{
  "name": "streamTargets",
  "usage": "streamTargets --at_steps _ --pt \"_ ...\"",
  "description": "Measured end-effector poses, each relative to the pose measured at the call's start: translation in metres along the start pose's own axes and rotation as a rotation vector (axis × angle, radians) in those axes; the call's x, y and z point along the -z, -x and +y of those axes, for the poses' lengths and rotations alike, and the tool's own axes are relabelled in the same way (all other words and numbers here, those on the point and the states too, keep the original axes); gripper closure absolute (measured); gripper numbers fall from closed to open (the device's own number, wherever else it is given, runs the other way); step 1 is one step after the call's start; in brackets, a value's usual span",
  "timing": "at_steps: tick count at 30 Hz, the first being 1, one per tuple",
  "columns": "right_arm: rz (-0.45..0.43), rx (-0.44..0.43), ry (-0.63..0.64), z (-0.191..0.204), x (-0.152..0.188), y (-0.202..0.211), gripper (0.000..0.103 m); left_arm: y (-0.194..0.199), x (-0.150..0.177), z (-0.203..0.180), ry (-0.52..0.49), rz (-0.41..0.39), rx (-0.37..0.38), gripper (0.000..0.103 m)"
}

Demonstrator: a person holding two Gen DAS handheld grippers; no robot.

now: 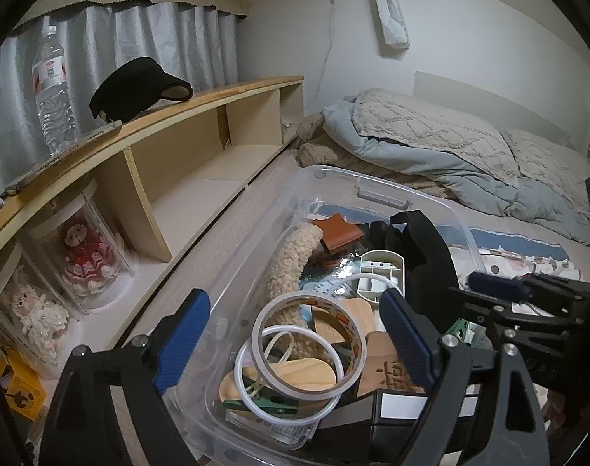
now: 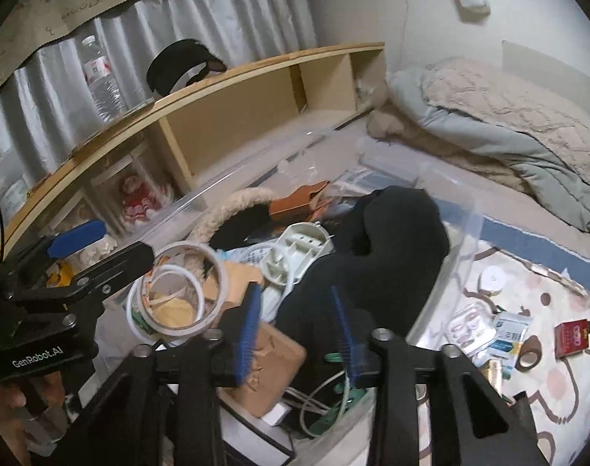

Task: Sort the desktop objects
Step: 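Lower the plaque and clothespin into the bin and open both grippers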

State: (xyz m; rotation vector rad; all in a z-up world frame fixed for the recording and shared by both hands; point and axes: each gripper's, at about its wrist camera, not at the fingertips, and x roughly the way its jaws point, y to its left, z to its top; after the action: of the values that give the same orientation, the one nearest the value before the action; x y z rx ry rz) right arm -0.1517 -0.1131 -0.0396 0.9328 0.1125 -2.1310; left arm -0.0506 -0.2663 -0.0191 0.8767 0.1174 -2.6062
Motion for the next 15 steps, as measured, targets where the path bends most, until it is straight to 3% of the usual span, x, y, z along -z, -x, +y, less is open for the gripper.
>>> streamTargets --at_steps 1,5,7,15 --pt "-0.016 0.021 -0.004 -0.002 0.0 0.002 0.026 0.0 0.0 0.0 0.003 -0.001 -0.001 0.01" --pt "-0.059 0.059 0.008 -0.004 -0.002 0.009 0.021 0.0 -0.001 -0.001 0.002 -0.007 -0.009 0.002" --pt "-0.072 0.071 0.005 -0.006 -0.003 0.012 0.0 0.0 -0.002 -0.002 0.002 -0.006 -0.011 0.001" --pt "-0.096 0.112 0.006 -0.013 -0.003 0.018 0.0 -0.003 -0.002 -0.005 -0.002 0.008 -0.008 0.0"
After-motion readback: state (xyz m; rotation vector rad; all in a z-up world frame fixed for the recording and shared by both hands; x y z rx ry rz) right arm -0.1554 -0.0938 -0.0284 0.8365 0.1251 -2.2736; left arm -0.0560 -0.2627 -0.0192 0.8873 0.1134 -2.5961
